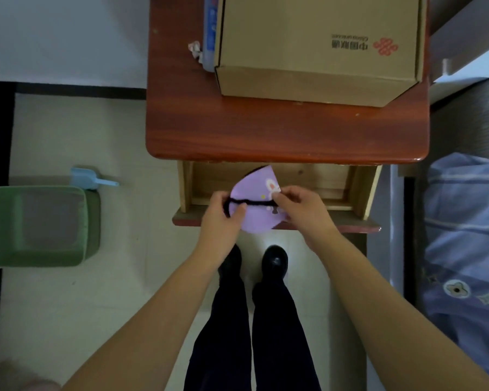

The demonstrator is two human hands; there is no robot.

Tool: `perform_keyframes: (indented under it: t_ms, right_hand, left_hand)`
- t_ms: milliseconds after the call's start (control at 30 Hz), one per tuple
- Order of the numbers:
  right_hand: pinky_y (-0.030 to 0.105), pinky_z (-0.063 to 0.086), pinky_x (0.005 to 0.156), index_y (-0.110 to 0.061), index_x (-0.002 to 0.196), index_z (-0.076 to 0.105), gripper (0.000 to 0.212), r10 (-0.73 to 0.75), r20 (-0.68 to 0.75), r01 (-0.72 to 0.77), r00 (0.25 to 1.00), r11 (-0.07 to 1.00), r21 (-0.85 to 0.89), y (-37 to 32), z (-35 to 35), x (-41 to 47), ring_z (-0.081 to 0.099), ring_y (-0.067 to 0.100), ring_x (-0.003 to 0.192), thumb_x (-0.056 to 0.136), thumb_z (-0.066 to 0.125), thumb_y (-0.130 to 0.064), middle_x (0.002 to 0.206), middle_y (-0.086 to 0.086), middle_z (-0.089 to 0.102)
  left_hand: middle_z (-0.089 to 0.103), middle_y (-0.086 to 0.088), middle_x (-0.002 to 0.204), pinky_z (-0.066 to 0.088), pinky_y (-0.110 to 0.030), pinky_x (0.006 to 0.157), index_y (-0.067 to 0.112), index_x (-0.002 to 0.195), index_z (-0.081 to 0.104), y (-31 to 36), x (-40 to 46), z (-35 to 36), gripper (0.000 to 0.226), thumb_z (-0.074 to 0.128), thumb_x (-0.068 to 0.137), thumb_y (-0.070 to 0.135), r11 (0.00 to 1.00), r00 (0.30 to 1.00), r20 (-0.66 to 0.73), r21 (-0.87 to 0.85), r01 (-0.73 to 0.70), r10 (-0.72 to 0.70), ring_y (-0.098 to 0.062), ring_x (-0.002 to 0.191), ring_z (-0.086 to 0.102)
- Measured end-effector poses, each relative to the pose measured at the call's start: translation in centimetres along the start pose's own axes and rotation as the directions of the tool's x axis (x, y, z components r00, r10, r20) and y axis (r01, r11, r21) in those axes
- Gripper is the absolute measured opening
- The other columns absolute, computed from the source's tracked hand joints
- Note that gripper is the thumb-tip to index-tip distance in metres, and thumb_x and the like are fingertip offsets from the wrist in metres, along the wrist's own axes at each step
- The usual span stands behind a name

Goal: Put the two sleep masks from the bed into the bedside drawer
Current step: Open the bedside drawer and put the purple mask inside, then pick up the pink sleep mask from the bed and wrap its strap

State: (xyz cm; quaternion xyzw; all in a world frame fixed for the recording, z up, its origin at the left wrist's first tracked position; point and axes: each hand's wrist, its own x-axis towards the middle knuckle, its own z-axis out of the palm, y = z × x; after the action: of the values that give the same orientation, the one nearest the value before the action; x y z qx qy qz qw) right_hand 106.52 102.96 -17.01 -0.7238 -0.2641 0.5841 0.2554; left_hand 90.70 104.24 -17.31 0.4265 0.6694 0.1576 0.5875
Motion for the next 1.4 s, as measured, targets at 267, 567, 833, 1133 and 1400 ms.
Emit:
perform_keyframes:
  t_ms: [267,567,833,1133,1400]
  right_hand:
    - [0.025,0.038,0.063,-0.012,0.102,0.066,0.024,-0.03,-0.068,-0.002,0.997,0.905,-0.426,-0.1,6.3,10.0,0.062,0.028,0.086,0.093,0.047,-0.025,0.097,0.009,0.069]
    - [0.027,0.033,0.054,-0.012,0.096,0.056,0.024,-0.129,-0.134,0.044,0.983,0.86,-0.508,0.4,6.1,8.6,0.055,0.026,0.075,0.095,0.045,-0.033,0.085,0.008,0.06]
    - [0.033,0.043,0.071,-0.008,0.126,0.046,0.04,-0.028,-0.255,-0.094,0.966,0.885,-0.455,-3.2,-3.1,-4.2,0.057,0.025,0.085,0.097,0.038,-0.034,0.115,0.017,0.061]
    - [0.045,0.034,0.1,-0.018,0.127,0.048,0.041,-0.41,-0.536,-0.146,0.738,0.679,-0.72,-4.4,-19.5,-19.1,0.049,0.032,0.119,0.094,0.038,-0.039,0.131,0.01,0.054]
    - [0.048,0.031,0.103,-0.015,0.13,0.044,0.043,-0.222,-0.803,-0.348,0.554,0.813,-0.466,3.2,-38.1,-28.1,0.044,0.032,0.123,0.096,0.033,-0.038,0.136,0.01,0.05]
  left_hand:
    - [0.058,-0.025,0.12,0.044,-0.039,0.098,-0.002,0.117,0.05,-1.0,10.5,-0.2,0.028,0.033,0.095,0.003,0.976,0.955,-0.276,0.154,0.156,-0.11,-0.038,0.112,0.053]
    - [0.034,-0.017,0.145,0.033,-0.043,0.109,0.011,0.139,0.026,-0.5,9.0,0.4,0.05,0.042,0.093,0.023,0.925,0.946,-0.3,0.308,0.221,-0.126,-0.035,0.131,0.034]
    - [0.057,-0.016,0.122,0.04,-0.032,0.076,0.008,0.122,0.05,5.7,-2.6,-2.6,0.031,0.039,0.094,0.012,0.845,0.989,0.137,0.534,-0.032,-0.05,-0.03,0.097,0.054]
    - [0.059,-0.013,0.12,0.047,-0.04,0.088,0.015,0.129,0.044,22.1,-13.0,6.9,0.037,0.04,0.092,0.016,0.425,0.741,0.561,0.607,-0.671,0.369,-0.031,0.109,0.056]
    - [0.06,-0.02,0.122,0.047,-0.043,0.089,0.015,0.133,0.041,30.2,-20.0,28.4,0.041,0.04,0.092,0.019,0.105,0.484,0.795,0.482,-0.87,0.365,-0.037,0.107,0.057]
